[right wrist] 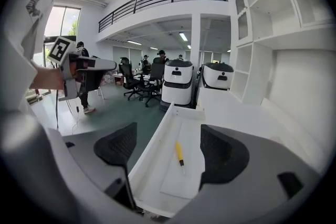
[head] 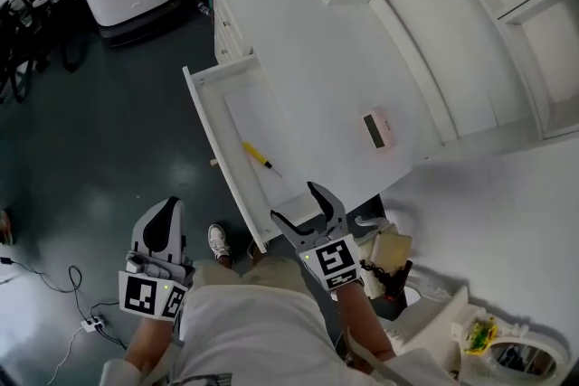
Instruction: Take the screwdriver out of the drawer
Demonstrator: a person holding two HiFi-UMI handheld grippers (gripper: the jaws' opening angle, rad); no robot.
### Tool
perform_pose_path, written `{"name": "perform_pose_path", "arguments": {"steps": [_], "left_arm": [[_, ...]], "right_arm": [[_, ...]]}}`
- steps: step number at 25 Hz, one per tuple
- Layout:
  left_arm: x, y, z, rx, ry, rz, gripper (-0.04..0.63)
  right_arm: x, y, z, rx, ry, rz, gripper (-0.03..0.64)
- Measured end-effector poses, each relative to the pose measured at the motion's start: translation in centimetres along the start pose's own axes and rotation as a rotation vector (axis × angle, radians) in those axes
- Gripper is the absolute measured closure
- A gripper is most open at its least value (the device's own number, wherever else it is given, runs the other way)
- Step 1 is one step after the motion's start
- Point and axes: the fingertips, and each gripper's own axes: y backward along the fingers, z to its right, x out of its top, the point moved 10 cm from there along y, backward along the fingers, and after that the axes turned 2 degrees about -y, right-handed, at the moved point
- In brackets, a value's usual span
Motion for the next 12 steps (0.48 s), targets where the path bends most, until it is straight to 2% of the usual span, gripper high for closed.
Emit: {"name": "perform_pose_path", "arguments": {"steps": [6, 10, 12], "left_arm": [[-1.5, -0.9, 1.3, 0.047, 0.005, -0.041, 0.580], [-2.3, -1.2, 2.0, 0.084, 0.007, -0.065, 0.580], [-2.6, -1.3, 2.3, 0.103, 0.011, -0.074, 0.580]], "right_arm": [[-3.6, -4.8, 2.5, 0.049, -0.016, -0.077, 0.244], [-5.2, -7.6, 3.9, 0.071, -0.002, -0.115, 0.288], [-6.0, -8.8, 4.6, 0.072, 0.005, -0.133, 0.288]]}}
